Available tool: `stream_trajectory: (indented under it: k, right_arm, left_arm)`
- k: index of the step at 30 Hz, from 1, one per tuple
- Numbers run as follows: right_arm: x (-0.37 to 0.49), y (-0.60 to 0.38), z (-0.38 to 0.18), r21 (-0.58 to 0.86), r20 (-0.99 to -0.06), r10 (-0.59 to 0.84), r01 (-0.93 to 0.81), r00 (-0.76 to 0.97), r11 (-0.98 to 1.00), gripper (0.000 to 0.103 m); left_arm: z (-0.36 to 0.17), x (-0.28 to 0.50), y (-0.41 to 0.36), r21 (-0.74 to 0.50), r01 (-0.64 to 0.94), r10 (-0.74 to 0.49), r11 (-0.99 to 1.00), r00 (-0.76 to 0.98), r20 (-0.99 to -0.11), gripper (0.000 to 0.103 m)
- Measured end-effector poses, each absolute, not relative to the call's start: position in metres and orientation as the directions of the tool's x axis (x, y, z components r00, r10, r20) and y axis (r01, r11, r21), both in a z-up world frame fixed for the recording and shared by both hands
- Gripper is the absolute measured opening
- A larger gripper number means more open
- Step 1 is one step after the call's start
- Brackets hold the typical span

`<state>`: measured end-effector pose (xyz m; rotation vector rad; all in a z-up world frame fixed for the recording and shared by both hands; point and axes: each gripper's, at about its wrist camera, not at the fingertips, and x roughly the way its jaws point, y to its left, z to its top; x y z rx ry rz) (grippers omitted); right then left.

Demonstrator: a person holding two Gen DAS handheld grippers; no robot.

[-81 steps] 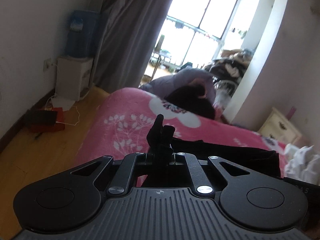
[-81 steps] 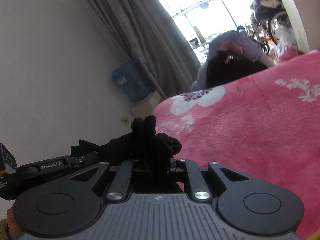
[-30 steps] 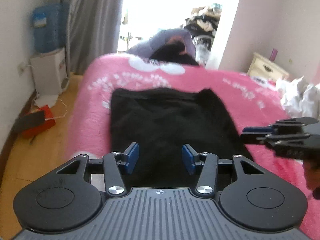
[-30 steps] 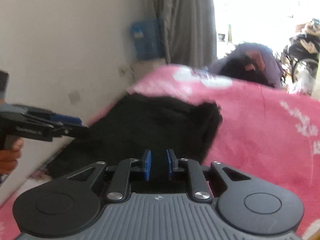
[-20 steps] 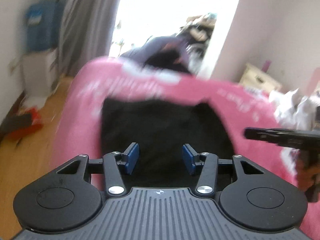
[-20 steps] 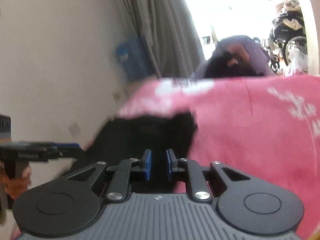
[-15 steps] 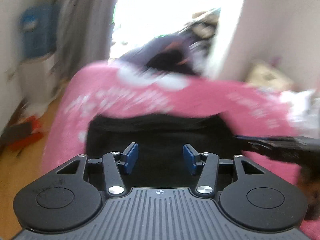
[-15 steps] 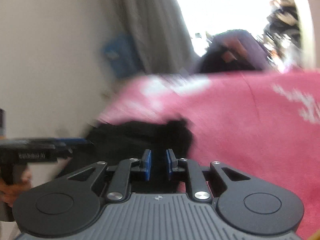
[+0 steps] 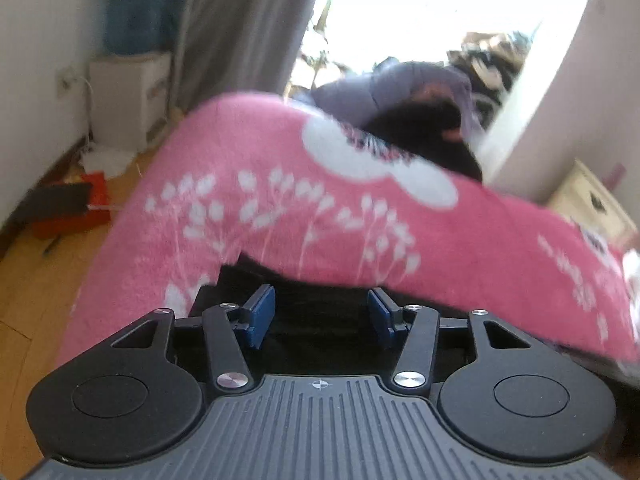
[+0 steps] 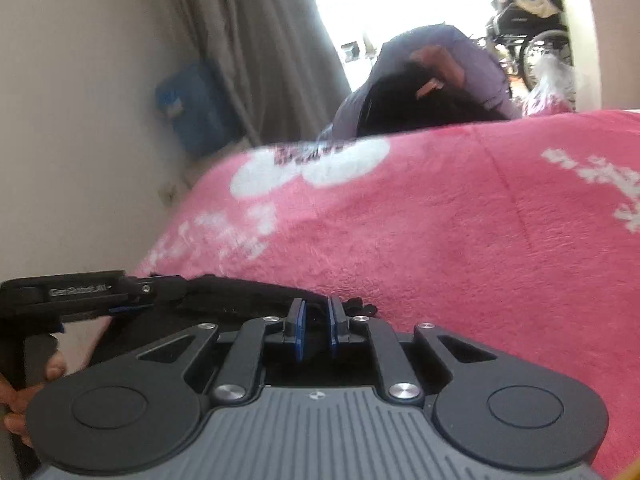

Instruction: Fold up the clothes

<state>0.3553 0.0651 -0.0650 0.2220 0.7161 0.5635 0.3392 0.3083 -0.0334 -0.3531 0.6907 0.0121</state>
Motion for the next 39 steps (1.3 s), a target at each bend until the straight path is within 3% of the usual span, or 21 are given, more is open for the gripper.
stream_trajectory:
  k: [3, 6, 10, 14, 16, 21, 23, 24, 25, 29, 33, 37, 39]
  right_arm:
    - [0.320, 0.039, -0.027, 0.421, -0.473, 0.621, -0.459, 0.625, 0.783, 0.014]
    - [0.271, 0.014, 0.009, 0.447, -0.427, 0.684, -0.519, 0.592, 0.728, 0.015]
    - [0.223, 0.018, 0.005, 0.472, -0.516, 0.725, -0.555, 0.457, 0.686, 0.015]
    - [0.198, 0.053, -0.034, 0.371, -0.683, 0.630, -0.567, 0.370, 0.735, 0.015]
    - [0.178, 0.046, -0.024, 0.352, -0.681, 0.609, -0.548, 0.407, 0.759, 0.014]
    - [0.127, 0.029, 0.001, 0.306, -0.670, 0.552, -0.493, 0.495, 0.814, 0.016]
    - [0.106, 0.022, 0.011, 0.288, -0.665, 0.528, -0.470, 0.529, 0.834, 0.021]
    - [0.096, 0.019, 0.016, 0.280, -0.661, 0.515, -0.457, 0.546, 0.844, 0.028]
    - [0.086, 0.015, 0.021, 0.271, -0.658, 0.502, -0.445, 0.562, 0.854, 0.033]
    - [0.047, 0.002, 0.040, 0.239, -0.645, 0.452, -0.399, 0.617, 0.885, 0.034]
    - [0.026, -0.005, 0.049, 0.220, -0.648, 0.437, -0.396, 0.624, 0.892, 0.034]
    - [0.011, -0.011, 0.058, 0.206, -0.639, 0.425, -0.389, 0.641, 0.898, 0.044]
    - [0.006, -0.012, 0.060, 0.183, -0.638, 0.404, -0.381, 0.655, 0.906, 0.051]
  left_arm:
    - [-0.005, 0.309, 0.311, -0.382, -0.076, -0.167, 0.921, 0.809, -0.564, 0.051]
    - [0.021, 0.259, 0.308, -0.363, -0.013, -0.206, 0.932, 0.803, -0.559, 0.052]
    - [0.027, 0.192, 0.301, -0.379, 0.030, -0.272, 0.925, 0.748, -0.606, 0.052]
    - [-0.016, 0.168, 0.274, -0.375, -0.036, -0.273, 0.926, 0.621, -0.734, 0.052]
    - [-0.039, 0.166, 0.267, -0.373, -0.150, -0.230, 0.916, 0.566, -0.792, 0.048]
    - [0.000, 0.128, 0.262, -0.343, -0.222, -0.123, 0.913, 0.652, -0.748, 0.050]
    - [0.020, 0.103, 0.258, -0.319, -0.202, -0.101, 0.926, 0.681, -0.726, 0.052]
    - [0.027, 0.089, 0.253, -0.292, -0.201, -0.077, 0.935, 0.688, -0.722, 0.053]
    - [0.033, 0.074, 0.249, -0.268, -0.201, -0.056, 0.942, 0.695, -0.717, 0.055]
    - [0.046, 0.024, 0.230, -0.195, -0.190, 0.004, 0.962, 0.727, -0.687, 0.071]
    - [0.061, 0.006, 0.211, -0.159, -0.171, 0.021, 0.972, 0.744, -0.668, 0.073]
    - [0.087, 0.006, 0.204, -0.186, -0.133, -0.005, 0.973, 0.802, -0.598, 0.103]
    - [0.088, 0.006, 0.203, -0.216, -0.116, -0.030, 0.969, 0.819, -0.573, 0.103]
